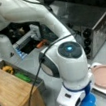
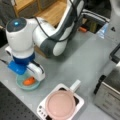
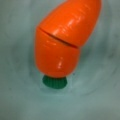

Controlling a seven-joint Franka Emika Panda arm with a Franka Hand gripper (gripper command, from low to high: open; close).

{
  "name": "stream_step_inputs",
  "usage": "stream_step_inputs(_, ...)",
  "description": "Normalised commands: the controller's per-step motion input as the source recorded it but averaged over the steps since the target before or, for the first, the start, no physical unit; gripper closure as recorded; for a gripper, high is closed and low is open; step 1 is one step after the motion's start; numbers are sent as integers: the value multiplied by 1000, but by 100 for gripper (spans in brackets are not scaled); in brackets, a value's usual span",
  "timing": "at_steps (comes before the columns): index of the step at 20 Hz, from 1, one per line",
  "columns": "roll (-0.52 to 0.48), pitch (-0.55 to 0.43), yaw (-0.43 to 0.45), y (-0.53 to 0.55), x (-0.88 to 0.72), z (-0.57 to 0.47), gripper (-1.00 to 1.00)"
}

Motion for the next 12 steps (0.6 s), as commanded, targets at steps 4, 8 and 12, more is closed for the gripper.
stream_step_inputs(4, 10, -10, 13, 28, 205, -177, -100)
stream_step_inputs(8, -2, -1, -2, 37, 187, -92, -100)
stream_step_inputs(12, 20, 0, 9, 29, 191, -84, -100)
